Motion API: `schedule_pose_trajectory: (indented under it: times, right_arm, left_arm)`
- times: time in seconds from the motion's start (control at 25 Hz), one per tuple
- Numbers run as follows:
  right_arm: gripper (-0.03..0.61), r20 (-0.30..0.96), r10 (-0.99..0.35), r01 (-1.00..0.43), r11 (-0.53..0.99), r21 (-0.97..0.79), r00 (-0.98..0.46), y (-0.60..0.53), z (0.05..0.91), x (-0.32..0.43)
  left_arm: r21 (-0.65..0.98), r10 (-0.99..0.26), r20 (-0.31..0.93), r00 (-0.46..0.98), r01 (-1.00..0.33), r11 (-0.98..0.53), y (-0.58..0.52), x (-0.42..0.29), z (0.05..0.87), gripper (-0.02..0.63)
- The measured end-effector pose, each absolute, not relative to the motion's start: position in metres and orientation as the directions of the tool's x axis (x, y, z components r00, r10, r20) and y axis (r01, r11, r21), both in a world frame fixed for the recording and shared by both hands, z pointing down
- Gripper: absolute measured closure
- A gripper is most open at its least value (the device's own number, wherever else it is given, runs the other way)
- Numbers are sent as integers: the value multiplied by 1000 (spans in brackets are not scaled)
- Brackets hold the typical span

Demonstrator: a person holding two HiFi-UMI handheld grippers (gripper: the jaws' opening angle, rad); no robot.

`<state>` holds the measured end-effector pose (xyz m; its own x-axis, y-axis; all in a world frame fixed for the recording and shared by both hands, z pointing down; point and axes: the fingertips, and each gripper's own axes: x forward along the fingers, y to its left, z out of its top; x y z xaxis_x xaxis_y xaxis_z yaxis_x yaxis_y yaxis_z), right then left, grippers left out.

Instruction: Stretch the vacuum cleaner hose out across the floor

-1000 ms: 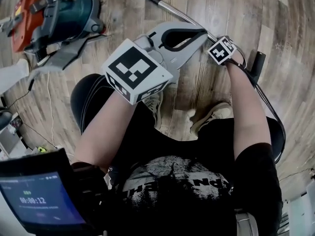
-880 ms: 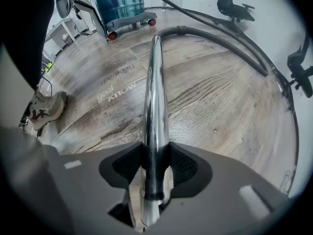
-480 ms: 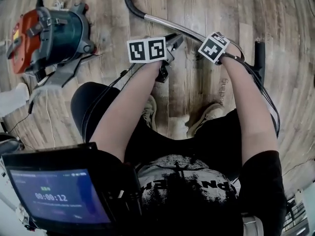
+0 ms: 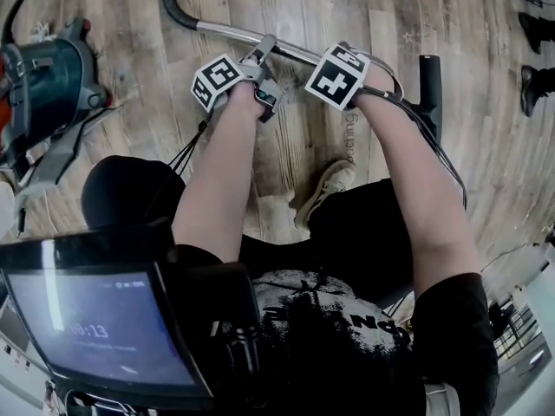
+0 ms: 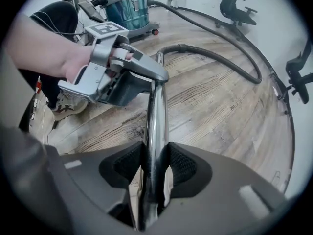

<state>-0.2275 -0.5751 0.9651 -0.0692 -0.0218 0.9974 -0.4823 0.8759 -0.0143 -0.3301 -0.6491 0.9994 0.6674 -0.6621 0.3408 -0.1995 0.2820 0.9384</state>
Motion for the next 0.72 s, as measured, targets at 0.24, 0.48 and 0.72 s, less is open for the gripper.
schedule_pose_trajectory:
  times: [0.24, 0.48, 0.72]
  right_arm:
    - [403, 994, -17, -492, 870, -37, -105, -558, 960, -229]
    - [400, 986, -77, -494, 869, -8, -150, -562, 956, -230]
    - [394, 970, -231, -391, 902, 184, -76, -582, 963, -232]
  left_arm:
    - [972, -777, 198, 598, -18, 233, -672, -313, 1000, 424]
    - [981, -814, 105, 571, 77, 180, -680, -315, 981, 494]
    - [997, -778, 72, 624, -27, 70, -685, -297, 938, 497]
